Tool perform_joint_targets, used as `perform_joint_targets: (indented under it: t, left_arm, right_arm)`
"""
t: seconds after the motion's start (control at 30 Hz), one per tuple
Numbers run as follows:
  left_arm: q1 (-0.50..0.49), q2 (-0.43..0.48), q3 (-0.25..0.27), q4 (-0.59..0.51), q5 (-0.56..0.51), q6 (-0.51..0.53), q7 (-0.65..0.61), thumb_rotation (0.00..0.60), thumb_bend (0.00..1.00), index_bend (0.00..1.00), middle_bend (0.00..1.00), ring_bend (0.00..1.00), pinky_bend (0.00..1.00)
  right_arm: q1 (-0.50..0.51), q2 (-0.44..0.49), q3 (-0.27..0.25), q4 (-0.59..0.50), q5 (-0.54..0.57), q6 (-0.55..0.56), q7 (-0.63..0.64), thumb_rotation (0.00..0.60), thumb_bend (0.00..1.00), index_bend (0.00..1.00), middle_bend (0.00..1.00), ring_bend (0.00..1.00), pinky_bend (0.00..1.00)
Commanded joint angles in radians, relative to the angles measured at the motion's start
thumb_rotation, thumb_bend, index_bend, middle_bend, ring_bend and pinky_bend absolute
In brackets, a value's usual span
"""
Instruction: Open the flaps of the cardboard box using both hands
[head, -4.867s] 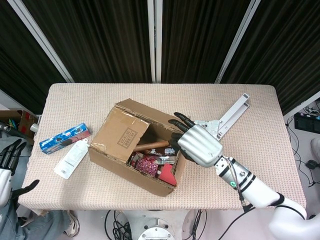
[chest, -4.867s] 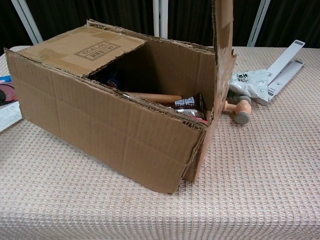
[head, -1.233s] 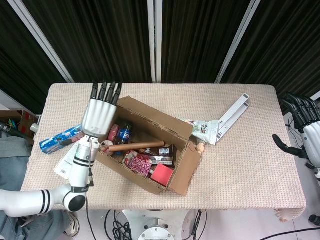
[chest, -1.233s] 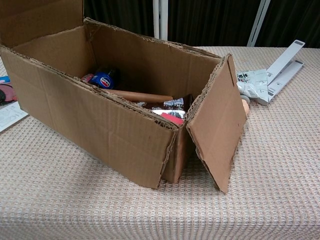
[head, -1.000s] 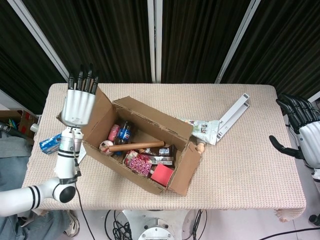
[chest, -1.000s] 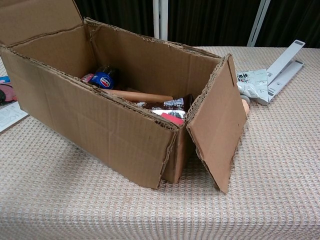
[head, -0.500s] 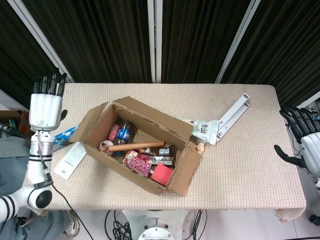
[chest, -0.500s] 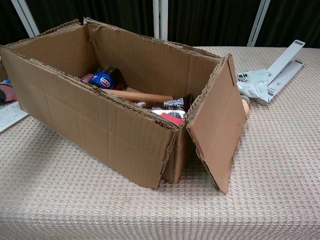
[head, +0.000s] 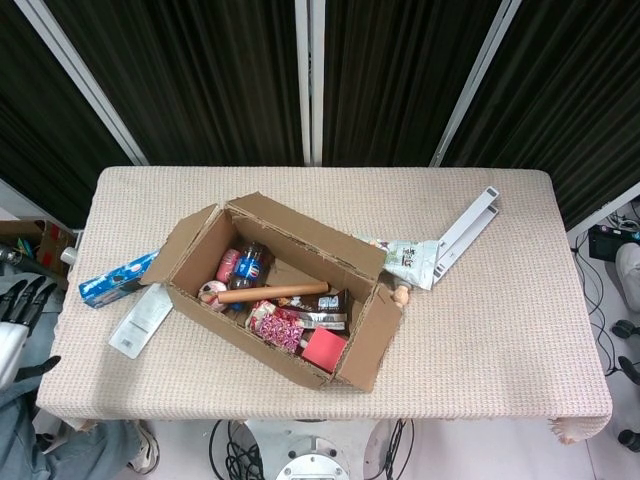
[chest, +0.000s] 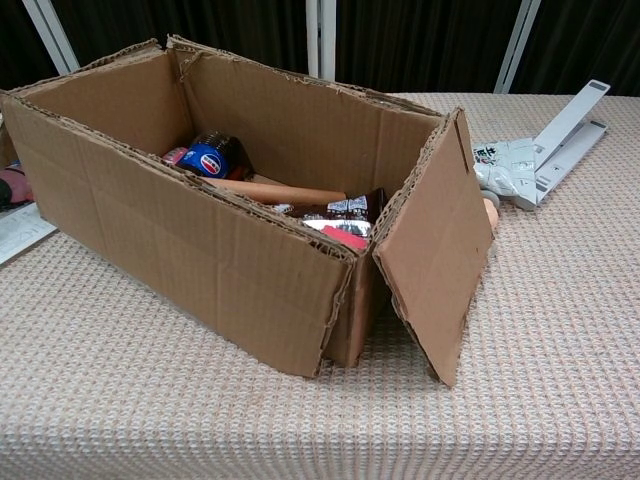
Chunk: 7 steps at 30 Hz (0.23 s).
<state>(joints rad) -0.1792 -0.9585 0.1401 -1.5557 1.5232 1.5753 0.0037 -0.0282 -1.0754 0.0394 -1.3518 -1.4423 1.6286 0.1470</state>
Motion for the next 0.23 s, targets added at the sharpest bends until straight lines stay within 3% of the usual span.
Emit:
perform_joint_targets:
  t: [0.03, 0.23]
  left_arm:
    - [0.057, -0.049, 0.012, 0.086, 0.065, 0.077, -0.029, 0.545, 0.00, 0.01, 0.01, 0.03, 0.17]
    - [0.081, -0.114, -0.006, 0.162, 0.086, 0.084, -0.044, 0.542, 0.00, 0.00, 0.02, 0.03, 0.17]
  right_arm:
    - [-0.030, -0.045, -0.004, 0.034, 0.047, -0.014, -0.023, 0.600, 0.08, 0.00, 0.00, 0.00, 0.00]
    - [-0.036, -0.067, 0.020, 0.041, 0.062, -0.016, -0.011, 0.600, 0.08, 0.00, 0.00, 0.00, 0.00]
